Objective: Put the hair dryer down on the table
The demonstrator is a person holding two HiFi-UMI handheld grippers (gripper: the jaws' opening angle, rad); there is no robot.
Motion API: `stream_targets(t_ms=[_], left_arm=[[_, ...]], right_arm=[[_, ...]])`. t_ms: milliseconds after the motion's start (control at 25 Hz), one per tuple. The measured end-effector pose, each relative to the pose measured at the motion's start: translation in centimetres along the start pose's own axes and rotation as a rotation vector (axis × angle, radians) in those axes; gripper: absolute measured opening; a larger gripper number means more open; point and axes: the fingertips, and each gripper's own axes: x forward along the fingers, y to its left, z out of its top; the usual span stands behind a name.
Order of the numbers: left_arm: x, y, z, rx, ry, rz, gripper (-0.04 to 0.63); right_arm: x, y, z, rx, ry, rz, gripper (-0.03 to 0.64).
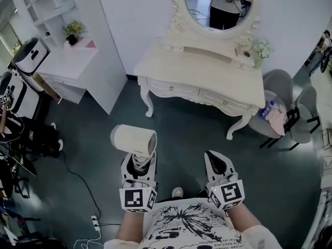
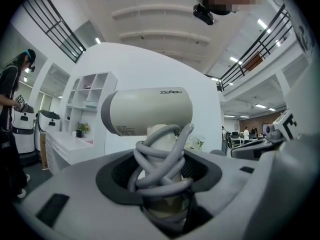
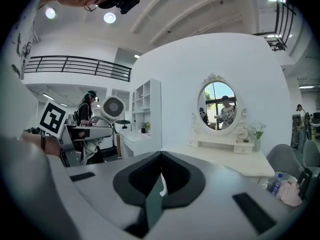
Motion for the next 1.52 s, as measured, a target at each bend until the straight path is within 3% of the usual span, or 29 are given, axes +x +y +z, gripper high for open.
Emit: stream_targets(t_ms=[480, 600, 960, 1240, 1520], left_arm=[[9.5, 3.8, -0.9, 0.018, 0.031, 0.059, 0.241], [13.3, 4.4, -0.1, 0.037, 0.028, 0.085, 0.241], [27.8, 4.1, 1.7, -0.002, 0.005, 0.145, 0.242], [37.1, 1.8, 0.7, -0.009, 0.040, 0.096, 0.242], [45.4, 0.8, -0.3, -0.002, 0.092, -0.011, 0.242]], right_arm=[[12.3, -5.2, 0.4, 0.011, 0.020, 0.076, 0.017], [16.2, -7.9, 1.5, 0.009, 0.010, 0.106, 0.017], [27.1, -19.1, 5.2, -0.007, -0.010, 0.159, 0.017], [31.4, -28.0, 5.6, 0.009, 0.001, 0.087, 0.017], [34.5, -33.0, 5.9, 0.027, 0.001, -0.002, 0.017]])
